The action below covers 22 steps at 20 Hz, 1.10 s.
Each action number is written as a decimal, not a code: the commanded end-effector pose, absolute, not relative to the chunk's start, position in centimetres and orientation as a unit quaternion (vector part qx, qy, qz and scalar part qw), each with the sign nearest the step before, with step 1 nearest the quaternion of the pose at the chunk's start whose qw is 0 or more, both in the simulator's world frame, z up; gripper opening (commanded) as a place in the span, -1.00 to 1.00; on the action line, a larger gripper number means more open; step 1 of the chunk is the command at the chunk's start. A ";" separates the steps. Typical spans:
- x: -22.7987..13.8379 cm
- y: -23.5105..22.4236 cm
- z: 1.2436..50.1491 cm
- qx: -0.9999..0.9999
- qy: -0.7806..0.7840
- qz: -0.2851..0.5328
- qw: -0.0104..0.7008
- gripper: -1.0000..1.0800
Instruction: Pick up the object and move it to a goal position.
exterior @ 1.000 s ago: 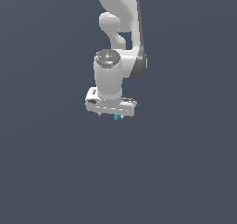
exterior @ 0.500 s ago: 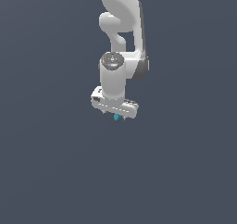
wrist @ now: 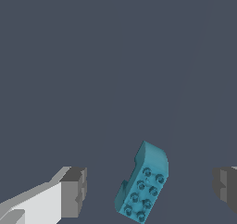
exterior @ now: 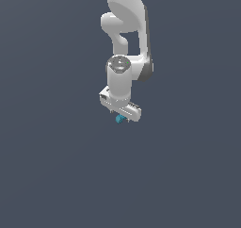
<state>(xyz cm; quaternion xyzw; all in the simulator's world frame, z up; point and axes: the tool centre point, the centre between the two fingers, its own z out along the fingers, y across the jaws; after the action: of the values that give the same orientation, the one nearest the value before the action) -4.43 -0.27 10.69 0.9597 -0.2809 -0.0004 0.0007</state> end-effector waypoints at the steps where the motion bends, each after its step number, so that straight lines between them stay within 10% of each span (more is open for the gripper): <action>1: -5.1 0.1 10.1 0.950 -0.312 0.000 0.000 0.92; 22: -9.3 1.8 7.3 0.873 -0.488 0.000 0.000 0.92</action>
<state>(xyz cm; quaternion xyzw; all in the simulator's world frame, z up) -9.21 1.76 7.37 0.8760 -0.4823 -0.0003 -0.0001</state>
